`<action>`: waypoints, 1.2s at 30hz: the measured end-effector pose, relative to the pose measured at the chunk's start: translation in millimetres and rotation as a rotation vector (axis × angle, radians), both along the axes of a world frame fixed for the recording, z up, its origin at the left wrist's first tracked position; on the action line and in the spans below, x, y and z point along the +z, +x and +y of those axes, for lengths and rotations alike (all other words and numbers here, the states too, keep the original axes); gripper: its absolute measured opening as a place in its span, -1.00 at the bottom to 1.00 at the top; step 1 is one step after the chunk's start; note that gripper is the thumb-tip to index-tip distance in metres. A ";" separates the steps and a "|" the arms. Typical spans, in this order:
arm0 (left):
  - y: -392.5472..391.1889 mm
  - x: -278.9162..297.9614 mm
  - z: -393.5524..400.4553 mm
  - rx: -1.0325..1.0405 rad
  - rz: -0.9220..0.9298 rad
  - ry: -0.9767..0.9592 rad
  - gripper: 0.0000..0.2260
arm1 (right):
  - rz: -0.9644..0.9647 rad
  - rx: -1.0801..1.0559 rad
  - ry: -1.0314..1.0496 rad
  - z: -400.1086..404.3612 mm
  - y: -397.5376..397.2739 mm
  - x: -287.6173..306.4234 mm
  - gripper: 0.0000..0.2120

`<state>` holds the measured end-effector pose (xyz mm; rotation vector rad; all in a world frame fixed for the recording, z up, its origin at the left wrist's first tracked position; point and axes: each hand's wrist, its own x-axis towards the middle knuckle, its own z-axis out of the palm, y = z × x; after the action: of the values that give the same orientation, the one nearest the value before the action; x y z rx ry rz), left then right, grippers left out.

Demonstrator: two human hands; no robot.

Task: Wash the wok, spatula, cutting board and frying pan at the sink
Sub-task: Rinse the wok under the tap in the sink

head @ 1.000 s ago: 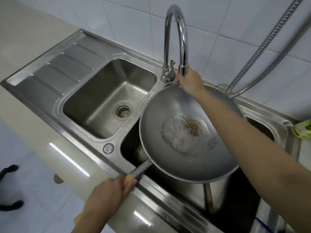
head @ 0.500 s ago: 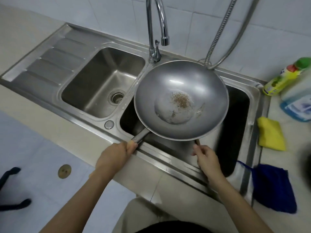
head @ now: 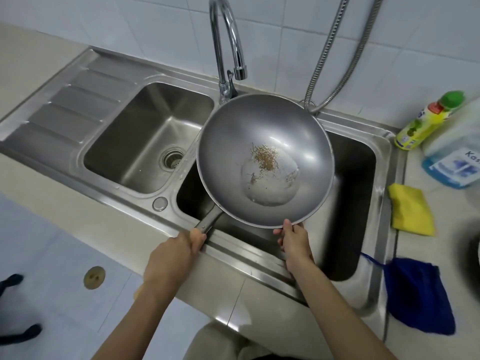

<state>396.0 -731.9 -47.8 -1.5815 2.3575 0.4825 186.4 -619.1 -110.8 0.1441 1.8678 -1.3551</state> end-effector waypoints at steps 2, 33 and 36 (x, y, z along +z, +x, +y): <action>-1.5 -0.5 4.8 0.021 0.006 -0.021 -0.55 | -0.087 0.009 0.016 -4.9 -4.7 -4.1 -0.78; -1.6 -9.9 24.2 0.096 -0.015 -0.158 -0.68 | -0.358 0.159 -0.005 -77.0 -3.8 -83.3 -0.76; -1.1 -11.1 25.2 0.095 -0.016 -0.152 -0.67 | -0.357 0.153 -0.011 -77.9 -4.4 -83.5 -0.77</action>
<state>394.9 -706.7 -58.9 -1.7632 2.3652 0.3147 182.0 -697.0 -194.3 0.2184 1.5402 -1.1503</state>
